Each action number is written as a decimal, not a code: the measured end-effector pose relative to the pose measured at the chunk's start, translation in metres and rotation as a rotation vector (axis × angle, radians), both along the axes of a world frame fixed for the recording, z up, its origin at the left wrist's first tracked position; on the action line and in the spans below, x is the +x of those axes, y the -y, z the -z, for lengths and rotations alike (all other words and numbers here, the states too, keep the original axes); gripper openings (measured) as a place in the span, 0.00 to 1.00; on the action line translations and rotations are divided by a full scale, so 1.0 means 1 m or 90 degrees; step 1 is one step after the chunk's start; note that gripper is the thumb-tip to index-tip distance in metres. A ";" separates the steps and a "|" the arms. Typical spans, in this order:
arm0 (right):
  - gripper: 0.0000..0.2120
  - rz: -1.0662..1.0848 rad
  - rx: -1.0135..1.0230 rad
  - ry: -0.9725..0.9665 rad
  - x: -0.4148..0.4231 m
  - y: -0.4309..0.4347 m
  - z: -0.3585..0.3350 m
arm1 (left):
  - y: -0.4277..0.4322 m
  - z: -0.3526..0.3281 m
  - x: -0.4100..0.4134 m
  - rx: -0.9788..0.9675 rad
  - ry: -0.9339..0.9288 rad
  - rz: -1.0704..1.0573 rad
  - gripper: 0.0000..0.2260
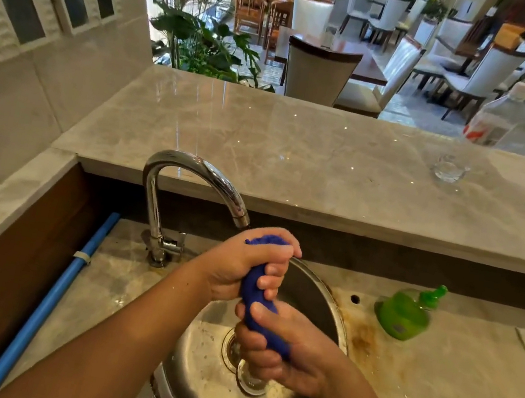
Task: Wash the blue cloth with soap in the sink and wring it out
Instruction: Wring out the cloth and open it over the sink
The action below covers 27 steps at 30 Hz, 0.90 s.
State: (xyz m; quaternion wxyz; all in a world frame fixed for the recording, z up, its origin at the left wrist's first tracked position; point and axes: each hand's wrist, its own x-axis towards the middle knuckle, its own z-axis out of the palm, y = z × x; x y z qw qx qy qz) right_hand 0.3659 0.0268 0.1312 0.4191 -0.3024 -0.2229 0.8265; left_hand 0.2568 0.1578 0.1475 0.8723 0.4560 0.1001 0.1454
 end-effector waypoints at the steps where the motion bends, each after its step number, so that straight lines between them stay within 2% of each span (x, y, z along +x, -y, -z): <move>1: 0.09 -0.008 0.005 0.085 0.006 -0.001 -0.003 | 0.002 0.000 0.001 0.015 -0.033 -0.019 0.06; 4: 0.09 -0.027 0.067 0.418 0.008 -0.005 -0.019 | 0.006 -0.006 0.009 0.053 -0.113 -0.072 0.08; 6: 0.10 0.007 0.103 0.625 0.004 -0.009 -0.024 | 0.006 -0.012 0.017 0.084 -0.160 -0.103 0.08; 10: 0.09 0.055 0.183 0.861 -0.005 -0.014 -0.014 | 0.007 -0.010 0.027 0.115 -0.215 -0.189 0.10; 12: 0.07 0.033 0.234 0.943 -0.002 -0.016 -0.007 | 0.008 -0.003 0.027 0.131 -0.222 -0.224 0.09; 17: 0.16 -0.030 0.311 1.095 0.006 -0.022 0.008 | 0.008 0.008 0.028 0.164 -0.247 -0.276 0.05; 21: 0.16 -0.052 0.325 1.159 0.005 -0.029 0.010 | 0.008 0.009 0.029 0.154 -0.277 -0.324 0.06; 27: 0.18 -0.133 0.364 1.234 0.001 -0.027 0.010 | 0.011 0.020 0.019 0.146 -0.259 -0.297 0.07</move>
